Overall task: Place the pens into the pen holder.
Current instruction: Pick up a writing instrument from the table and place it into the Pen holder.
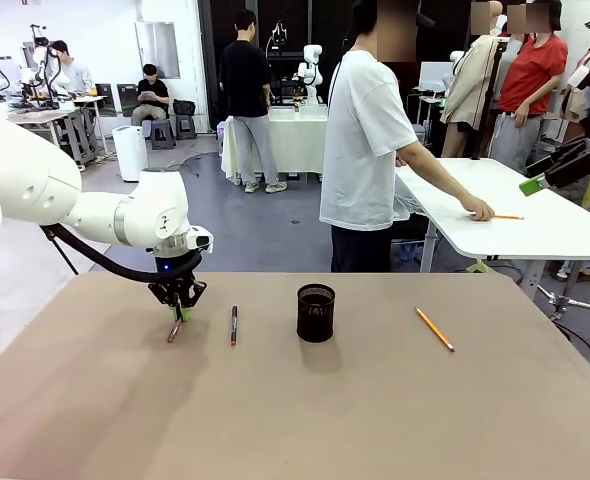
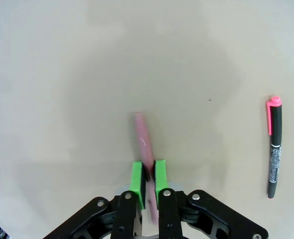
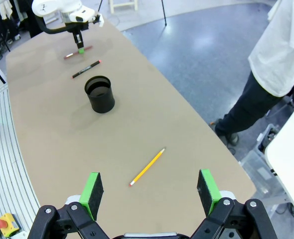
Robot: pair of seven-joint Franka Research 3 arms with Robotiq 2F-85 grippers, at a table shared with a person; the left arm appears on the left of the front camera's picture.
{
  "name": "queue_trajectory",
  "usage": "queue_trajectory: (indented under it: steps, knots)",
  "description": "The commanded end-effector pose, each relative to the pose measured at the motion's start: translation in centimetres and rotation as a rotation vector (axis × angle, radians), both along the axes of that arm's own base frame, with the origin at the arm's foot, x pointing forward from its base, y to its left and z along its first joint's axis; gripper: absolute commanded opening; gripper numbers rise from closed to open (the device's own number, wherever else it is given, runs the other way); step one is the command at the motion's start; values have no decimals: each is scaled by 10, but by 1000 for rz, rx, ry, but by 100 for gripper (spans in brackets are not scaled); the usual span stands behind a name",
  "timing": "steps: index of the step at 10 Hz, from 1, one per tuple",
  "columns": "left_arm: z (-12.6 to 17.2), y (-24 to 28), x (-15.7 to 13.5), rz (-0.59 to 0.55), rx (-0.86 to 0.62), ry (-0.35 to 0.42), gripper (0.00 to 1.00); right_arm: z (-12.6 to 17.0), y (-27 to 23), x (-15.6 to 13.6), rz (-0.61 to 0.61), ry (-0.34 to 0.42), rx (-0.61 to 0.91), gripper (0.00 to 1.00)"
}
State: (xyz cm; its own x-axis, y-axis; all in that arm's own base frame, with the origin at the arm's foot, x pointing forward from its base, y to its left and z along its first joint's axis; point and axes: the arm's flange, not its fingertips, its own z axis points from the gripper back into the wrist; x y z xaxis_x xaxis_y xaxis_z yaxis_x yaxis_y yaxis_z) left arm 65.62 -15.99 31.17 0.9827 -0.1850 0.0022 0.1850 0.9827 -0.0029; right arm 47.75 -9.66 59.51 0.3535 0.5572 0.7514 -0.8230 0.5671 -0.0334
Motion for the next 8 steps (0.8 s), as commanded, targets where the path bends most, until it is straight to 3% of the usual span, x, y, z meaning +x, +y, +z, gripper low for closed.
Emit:
queue_trajectory:
  steps: [1,3,5,8]
  knots:
    - [1,1,5,34,0,22,0,1,0,0,7,-5,-3,100]
    - [6,2,-1,-20,-33,57,0,1,0,0,7,-5,-3,100]
    - [26,5,-10,-95,-183,65,0,1,0,0,7,-5,-3,100]
    - [83,-11,-27,-350,-451,117,0,1,0,0,7,-5,-3,100]
